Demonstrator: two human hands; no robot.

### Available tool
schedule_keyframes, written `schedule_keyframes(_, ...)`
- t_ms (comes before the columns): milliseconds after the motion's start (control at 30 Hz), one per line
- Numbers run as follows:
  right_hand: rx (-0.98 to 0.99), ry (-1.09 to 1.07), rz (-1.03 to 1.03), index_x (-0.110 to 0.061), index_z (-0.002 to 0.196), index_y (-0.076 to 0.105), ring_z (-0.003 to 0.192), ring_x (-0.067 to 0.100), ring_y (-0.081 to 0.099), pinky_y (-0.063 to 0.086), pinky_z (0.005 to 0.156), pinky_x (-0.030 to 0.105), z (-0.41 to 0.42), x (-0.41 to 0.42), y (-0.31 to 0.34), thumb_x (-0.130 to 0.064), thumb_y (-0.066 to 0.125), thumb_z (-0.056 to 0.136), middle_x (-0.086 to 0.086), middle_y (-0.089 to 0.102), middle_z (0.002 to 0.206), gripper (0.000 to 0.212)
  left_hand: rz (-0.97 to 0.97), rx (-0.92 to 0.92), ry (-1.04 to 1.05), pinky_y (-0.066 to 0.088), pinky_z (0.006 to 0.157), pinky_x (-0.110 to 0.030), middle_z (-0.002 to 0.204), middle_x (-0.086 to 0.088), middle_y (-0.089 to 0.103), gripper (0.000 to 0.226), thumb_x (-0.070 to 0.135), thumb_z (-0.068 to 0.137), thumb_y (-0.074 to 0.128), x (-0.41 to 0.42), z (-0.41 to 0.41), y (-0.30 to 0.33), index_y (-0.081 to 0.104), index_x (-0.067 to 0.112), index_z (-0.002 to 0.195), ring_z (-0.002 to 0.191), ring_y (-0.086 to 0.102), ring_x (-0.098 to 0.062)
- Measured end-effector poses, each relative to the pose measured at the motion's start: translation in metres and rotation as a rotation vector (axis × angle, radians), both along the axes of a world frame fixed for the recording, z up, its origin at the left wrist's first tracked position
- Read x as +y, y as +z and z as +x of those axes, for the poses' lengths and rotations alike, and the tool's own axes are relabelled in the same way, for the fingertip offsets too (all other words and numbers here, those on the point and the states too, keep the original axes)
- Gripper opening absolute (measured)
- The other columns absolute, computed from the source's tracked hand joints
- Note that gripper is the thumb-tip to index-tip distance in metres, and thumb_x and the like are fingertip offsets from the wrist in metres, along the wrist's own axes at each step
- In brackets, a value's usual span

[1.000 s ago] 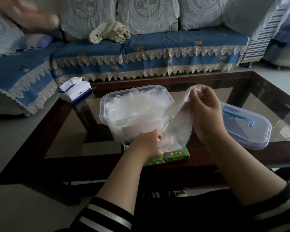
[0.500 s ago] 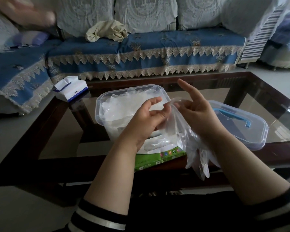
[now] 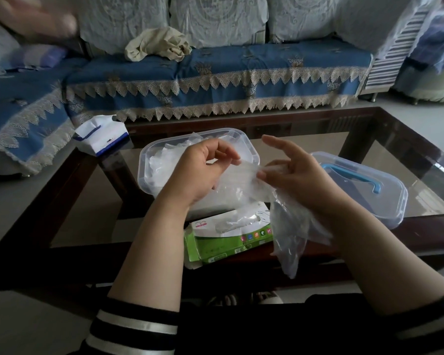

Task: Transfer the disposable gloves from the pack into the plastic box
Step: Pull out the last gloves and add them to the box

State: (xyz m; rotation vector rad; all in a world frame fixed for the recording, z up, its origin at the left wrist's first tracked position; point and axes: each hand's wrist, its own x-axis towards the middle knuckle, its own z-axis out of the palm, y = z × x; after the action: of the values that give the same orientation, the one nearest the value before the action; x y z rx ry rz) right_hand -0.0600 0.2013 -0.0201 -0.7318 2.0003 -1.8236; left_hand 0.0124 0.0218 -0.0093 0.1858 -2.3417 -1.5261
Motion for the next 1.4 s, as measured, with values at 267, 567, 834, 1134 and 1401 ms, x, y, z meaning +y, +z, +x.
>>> schedule_keyframes(267,0.057,-0.004,0.11,-0.031,0.139,0.041,0.069,0.01,0.068,0.051,0.062,0.016,-0.011,0.009,0.0,-0.01,0.074,0.077,0.006,0.071,0.087,0.073,-0.136,-0.066,-0.064,0.037,0.058,-0.027,0.054,0.012,0.059,0.035,0.013,0.101,0.048,-0.011,-0.017,0.015,0.076,0.034,0.099,0.052,0.034,-0.021)
schedule_keyframes(567,0.001,-0.175,0.243,-0.029,0.137,0.045,0.067,0.007,0.068,0.051,0.054,0.012,-0.029,0.019,-0.008,-0.017,0.073,0.079,-0.002,0.067,0.089,0.065,-0.145,0.042,0.132,0.044,0.056,-0.012,0.114,0.02,0.066,0.038,0.002,0.1,0.043,-0.046,-0.029,0.022,0.065,0.023,0.125,0.065,0.055,0.0)
schedule_keyframes(834,-0.08,-0.293,0.195,-0.021,0.132,0.049,0.051,-0.006,0.062,0.044,0.044,0.008,-0.033,0.016,-0.013,-0.016,0.069,0.083,-0.005,0.067,0.082,0.053,-0.288,-0.113,0.255,0.051,0.065,-0.02,0.115,-0.007,0.067,0.034,0.011,0.102,0.047,-0.071,-0.034,0.015,0.062,0.021,0.13,0.064,0.056,-0.001)
schedule_keyframes(1134,-0.026,-0.112,0.119,-0.019,0.129,0.05,0.068,-0.003,0.067,0.049,0.059,0.008,-0.018,0.002,-0.011,-0.005,0.071,0.081,-0.003,0.069,0.083,0.055,-0.782,-0.445,0.102,0.038,0.106,-0.038,0.145,0.007,0.044,0.073,0.036,0.074,0.082,-0.104,-0.052,0.01,0.052,0.023,0.139,0.129,0.045,-0.018)
schedule_keyframes(1401,0.043,-0.022,-0.055,-0.032,0.126,0.047,0.084,0.005,0.07,0.055,0.084,0.021,-0.008,-0.006,-0.005,-0.011,0.07,0.082,-0.005,0.074,0.089,0.054,-1.329,-0.497,0.045,0.025,0.111,-0.046,0.152,0.004,0.019,0.062,0.038,0.082,0.074,-0.104,-0.055,0.003,0.046,0.04,0.137,0.135,0.018,-0.026)
